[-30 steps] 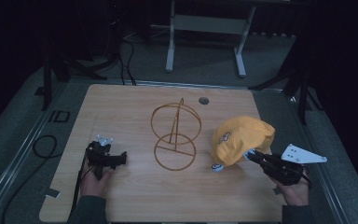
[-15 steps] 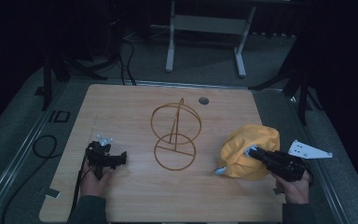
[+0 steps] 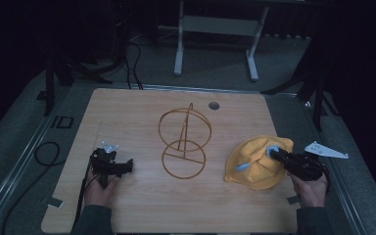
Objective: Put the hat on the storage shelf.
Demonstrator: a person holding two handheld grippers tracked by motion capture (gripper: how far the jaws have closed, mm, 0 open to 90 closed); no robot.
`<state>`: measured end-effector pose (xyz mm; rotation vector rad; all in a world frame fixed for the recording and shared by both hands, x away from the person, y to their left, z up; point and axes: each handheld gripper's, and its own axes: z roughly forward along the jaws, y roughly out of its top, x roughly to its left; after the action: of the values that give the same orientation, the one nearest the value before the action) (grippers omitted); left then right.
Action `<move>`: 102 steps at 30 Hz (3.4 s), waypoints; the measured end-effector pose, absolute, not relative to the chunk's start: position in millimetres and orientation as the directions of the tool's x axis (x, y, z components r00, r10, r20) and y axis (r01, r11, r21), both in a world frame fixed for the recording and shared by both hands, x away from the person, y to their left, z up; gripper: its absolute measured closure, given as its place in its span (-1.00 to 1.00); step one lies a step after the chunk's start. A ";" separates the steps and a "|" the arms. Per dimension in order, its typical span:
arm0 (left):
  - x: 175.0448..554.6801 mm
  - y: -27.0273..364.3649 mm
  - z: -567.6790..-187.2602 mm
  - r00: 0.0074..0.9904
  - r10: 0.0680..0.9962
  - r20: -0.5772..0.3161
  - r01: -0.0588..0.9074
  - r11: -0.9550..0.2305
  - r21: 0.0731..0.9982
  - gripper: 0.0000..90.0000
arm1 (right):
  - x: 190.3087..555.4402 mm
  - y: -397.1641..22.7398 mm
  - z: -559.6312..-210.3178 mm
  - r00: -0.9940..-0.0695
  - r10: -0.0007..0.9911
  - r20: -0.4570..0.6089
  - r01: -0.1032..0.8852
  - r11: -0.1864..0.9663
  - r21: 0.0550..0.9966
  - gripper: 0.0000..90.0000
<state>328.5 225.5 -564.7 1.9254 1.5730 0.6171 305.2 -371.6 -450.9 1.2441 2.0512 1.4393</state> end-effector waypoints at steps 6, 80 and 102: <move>328.5 225.5 -564.7 0.201 0.980 -0.004 0.716 -0.144 0.683 -0.99 | 305.2 -368.0 -452.3 -0.522 0.846 0.111 0.477 0.182 0.860 0.32; 328.5 225.5 -564.6 0.201 0.980 -0.004 0.716 -0.144 0.683 -0.99 | 351.3 -330.7 -414.3 -0.755 0.627 -0.191 0.415 0.683 0.601 0.05; 328.6 225.3 -564.7 0.199 0.980 -0.006 0.716 -0.141 0.684 -0.99 | 371.0 -303.5 -405.8 -0.833 0.486 -0.266 0.364 0.842 0.398 0.22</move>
<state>328.6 225.3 -564.7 1.9223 1.5749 0.6157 371.0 -303.5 -405.8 0.6371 2.6613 0.4737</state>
